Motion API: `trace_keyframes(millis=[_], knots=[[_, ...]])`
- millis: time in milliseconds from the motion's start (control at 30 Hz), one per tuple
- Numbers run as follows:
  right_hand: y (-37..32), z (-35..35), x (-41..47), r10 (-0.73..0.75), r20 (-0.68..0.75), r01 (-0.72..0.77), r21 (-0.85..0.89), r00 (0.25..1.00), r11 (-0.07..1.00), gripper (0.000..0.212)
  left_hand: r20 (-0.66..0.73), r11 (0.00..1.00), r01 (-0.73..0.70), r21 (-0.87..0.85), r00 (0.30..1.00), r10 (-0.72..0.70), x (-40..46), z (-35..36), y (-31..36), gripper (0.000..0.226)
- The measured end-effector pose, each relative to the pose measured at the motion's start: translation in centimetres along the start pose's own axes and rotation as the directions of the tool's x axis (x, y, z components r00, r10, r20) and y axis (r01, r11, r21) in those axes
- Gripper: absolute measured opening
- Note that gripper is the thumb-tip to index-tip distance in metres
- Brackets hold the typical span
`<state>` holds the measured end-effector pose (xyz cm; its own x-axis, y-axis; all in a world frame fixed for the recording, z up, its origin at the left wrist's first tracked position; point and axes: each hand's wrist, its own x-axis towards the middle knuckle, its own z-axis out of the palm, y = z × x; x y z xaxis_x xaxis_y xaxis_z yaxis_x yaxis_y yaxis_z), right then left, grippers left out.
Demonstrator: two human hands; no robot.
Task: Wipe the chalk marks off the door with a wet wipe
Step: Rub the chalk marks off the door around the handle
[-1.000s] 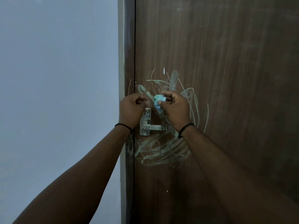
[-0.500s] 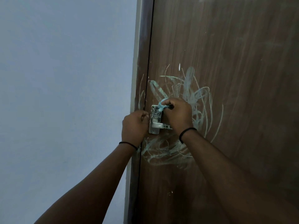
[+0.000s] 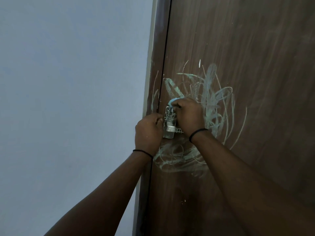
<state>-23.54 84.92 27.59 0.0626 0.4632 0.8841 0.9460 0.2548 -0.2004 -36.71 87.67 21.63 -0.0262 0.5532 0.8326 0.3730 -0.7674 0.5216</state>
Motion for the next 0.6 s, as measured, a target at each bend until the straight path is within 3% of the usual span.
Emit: trace_keyframes(millis=[200,367,433,600], knots=[[-2.0,0.4,1.1,-0.285,0.218,0.309,-0.082,0.933,0.948,0.021,0.015,0.998,-0.044,-0.055,0.999,0.045,-0.2,-0.3,-0.5,0.014],[0.7,-1.0,0.0,-0.067,-0.001,0.067,0.023,0.998,0.997,0.017,-0.001,0.998,0.037,-0.045,0.999,-0.037,-0.2,0.1,-0.3,0.014],[0.8,-0.9,0.0,-0.096,-0.009,0.096,-0.012,0.995,0.995,0.018,0.009,0.993,0.105,-0.053,0.994,-0.105,-0.5,0.7,0.1,0.015],[-0.2,-0.1,1.0,-0.249,0.132,0.253,-0.017,0.960,0.967,0.026,0.016,0.979,0.199,-0.035,0.980,-0.199,-1.5,1.8,-0.1,0.018]])
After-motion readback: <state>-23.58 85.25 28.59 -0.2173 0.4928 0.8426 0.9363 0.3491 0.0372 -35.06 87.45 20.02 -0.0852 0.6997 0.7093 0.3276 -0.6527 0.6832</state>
